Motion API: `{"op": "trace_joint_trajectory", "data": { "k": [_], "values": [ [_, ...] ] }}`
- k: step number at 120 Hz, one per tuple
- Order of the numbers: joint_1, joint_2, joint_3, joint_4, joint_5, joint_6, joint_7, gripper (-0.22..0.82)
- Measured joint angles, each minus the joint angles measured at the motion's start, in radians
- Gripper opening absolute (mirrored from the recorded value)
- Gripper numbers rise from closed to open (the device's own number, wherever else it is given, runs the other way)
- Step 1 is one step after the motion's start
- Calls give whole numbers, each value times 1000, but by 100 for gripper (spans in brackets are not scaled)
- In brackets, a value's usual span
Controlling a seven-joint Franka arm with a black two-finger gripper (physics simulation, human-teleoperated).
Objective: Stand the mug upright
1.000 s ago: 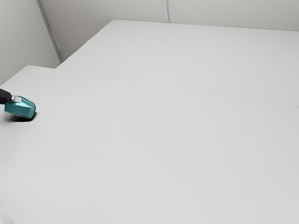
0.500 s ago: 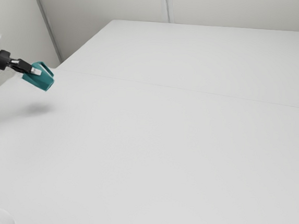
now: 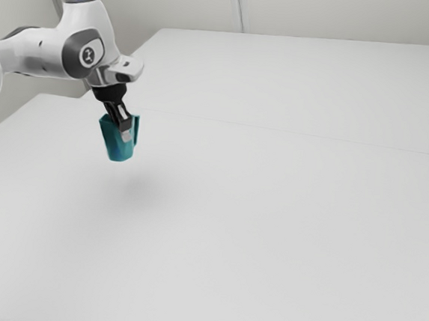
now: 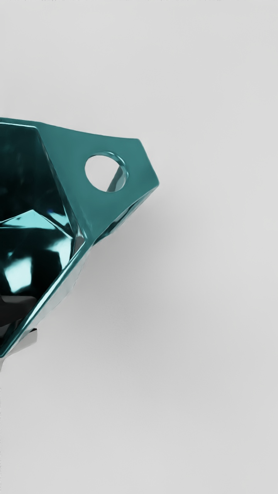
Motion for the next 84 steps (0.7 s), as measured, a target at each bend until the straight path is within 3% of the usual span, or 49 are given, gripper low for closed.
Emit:
{"op": "trace_joint_trajectory", "data": {
  "k": [16, 43, 63, 84],
  "values": [
    [6, -125, -20, -182, 42, 151, -65, -18],
    [-25, -198, -47, -343, 72, 404, -151, -18],
    [-10, -270, -48, -442, 54, 502, -199, -18],
    [-3, -277, -48, -491, 24, 559, -236, -18]
  ]
}}
